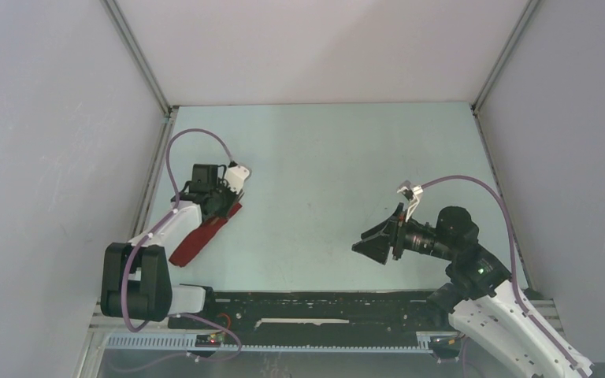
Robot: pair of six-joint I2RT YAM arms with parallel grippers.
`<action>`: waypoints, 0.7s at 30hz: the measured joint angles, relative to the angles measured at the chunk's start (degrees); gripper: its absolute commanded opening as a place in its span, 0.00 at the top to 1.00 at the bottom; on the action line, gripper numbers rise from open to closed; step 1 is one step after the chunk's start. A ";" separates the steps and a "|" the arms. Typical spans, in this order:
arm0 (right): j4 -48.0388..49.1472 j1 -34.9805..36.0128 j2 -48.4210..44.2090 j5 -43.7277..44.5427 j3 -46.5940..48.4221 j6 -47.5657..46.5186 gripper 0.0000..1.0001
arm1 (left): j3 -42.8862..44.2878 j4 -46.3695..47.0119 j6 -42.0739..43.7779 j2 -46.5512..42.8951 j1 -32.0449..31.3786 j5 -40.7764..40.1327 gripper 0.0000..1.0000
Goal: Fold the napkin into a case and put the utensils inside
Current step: Insert the fork into the folded napkin.
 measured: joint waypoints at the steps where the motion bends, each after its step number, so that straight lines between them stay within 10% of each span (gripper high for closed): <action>1: 0.02 0.13 -0.02 0.00 0.00 0.00 0.28 | -0.02 -0.09 0.04 0.00 0.00 -0.42 1.00; 21: 0.68 2.43 -0.04 0.04 0.00 -0.04 0.28 | -8.22 -1.55 3.23 -6.01 3.23 -4.63 1.00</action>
